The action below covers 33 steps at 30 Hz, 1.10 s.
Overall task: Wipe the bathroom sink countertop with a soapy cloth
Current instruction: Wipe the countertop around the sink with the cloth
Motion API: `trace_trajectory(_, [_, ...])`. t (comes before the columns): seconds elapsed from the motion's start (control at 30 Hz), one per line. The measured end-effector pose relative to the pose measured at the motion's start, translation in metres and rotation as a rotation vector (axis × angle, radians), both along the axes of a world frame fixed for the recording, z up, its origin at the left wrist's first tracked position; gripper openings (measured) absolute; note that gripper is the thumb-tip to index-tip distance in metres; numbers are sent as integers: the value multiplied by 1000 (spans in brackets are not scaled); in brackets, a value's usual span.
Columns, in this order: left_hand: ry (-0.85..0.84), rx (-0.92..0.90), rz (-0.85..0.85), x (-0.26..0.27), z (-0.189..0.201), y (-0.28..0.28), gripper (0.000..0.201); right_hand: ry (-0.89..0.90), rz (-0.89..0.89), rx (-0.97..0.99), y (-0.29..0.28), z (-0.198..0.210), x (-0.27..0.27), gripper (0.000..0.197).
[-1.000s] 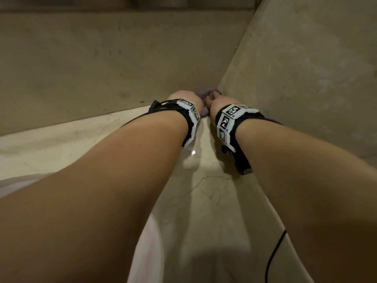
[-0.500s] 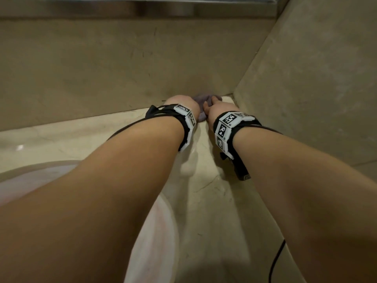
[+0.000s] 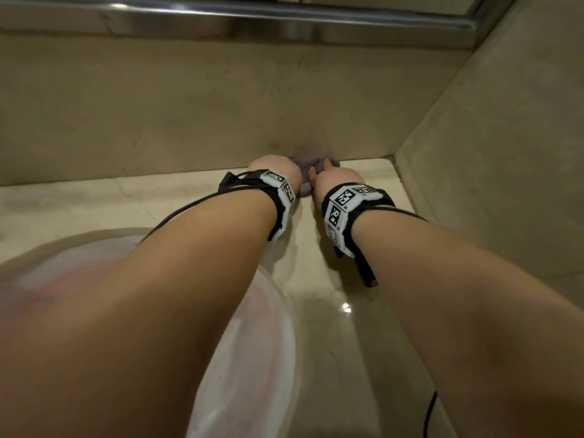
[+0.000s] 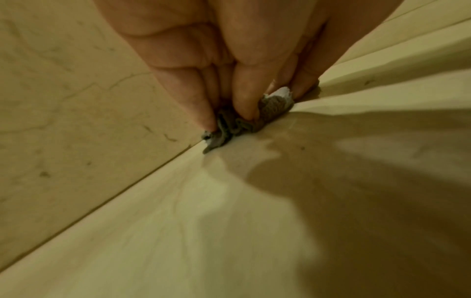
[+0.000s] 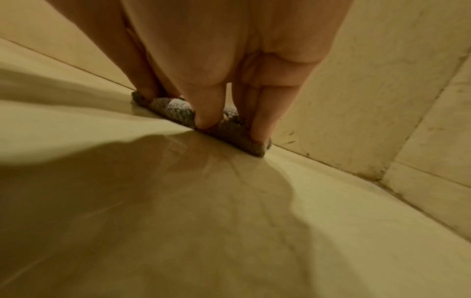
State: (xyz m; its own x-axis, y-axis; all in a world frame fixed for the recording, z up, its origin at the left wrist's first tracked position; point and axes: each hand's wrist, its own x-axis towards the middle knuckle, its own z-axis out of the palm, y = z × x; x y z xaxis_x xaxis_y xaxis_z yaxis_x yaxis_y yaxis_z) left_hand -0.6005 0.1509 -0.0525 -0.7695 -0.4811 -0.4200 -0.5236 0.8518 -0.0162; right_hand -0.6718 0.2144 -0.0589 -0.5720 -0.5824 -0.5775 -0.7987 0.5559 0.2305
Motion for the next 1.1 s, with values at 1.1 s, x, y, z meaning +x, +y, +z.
trace_trajectory(1.1, [-17,-59,478,166,2,-86,39,-118,320,-90,-108,0,162,64])
